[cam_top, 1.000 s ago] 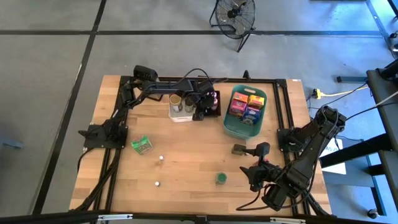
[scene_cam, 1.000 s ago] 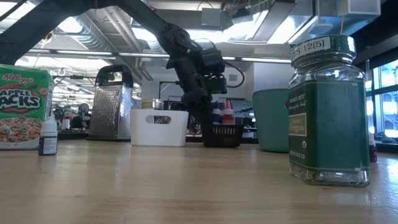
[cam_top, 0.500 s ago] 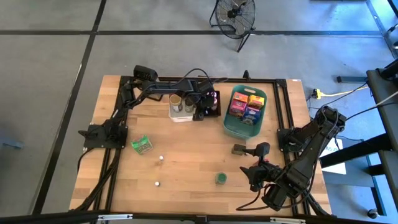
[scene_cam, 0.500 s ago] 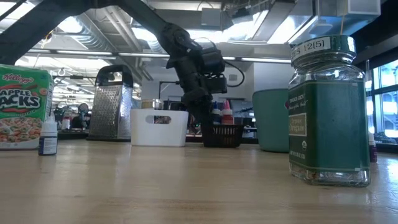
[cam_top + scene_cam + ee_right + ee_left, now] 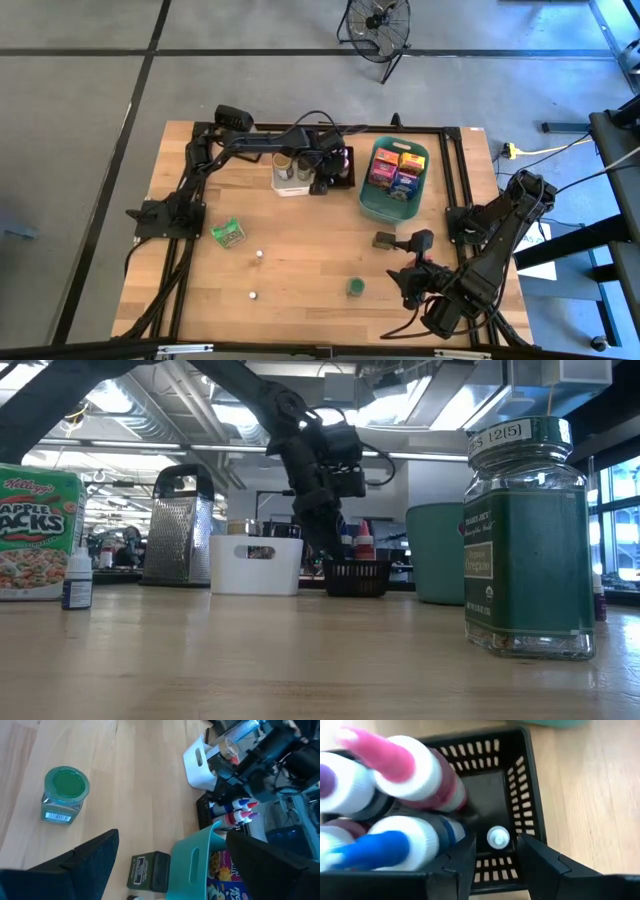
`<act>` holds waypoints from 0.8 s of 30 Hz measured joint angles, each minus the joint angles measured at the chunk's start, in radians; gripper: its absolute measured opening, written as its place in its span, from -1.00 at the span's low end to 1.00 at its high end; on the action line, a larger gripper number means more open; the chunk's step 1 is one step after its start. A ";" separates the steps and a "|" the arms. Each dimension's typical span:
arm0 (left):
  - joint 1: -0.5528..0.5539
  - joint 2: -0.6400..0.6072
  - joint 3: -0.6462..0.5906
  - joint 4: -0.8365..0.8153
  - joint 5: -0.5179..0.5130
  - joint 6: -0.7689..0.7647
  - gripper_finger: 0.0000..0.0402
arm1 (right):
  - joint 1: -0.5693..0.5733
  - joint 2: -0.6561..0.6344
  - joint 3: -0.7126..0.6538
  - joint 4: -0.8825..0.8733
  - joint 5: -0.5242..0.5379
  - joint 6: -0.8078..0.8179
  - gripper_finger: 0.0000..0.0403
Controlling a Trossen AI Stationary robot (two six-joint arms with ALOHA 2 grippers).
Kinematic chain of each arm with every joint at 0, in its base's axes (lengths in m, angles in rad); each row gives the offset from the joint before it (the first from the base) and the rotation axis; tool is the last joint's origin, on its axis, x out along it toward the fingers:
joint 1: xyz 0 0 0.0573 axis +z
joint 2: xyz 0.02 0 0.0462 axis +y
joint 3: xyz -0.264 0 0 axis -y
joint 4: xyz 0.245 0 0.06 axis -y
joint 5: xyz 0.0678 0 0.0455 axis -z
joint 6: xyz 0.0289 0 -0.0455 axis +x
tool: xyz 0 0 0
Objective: Pick & Place Kitchen Items
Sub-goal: Put the black spice can into the white bin
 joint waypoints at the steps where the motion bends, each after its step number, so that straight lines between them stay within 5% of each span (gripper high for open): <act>1: 0.000 -0.003 0.000 0.005 -0.001 -0.006 -0.30 | 0.000 0.000 0.000 0.000 -0.004 0.001 0.83; 15: -0.044 -0.139 0.002 -0.077 -0.034 -0.071 -0.29 | -0.024 0.000 0.000 0.008 -0.116 -0.008 0.83; 24: -0.121 -0.233 0.002 -0.336 -0.038 -0.255 -0.29 | -0.178 -0.001 0.000 -0.023 -0.433 -0.024 0.83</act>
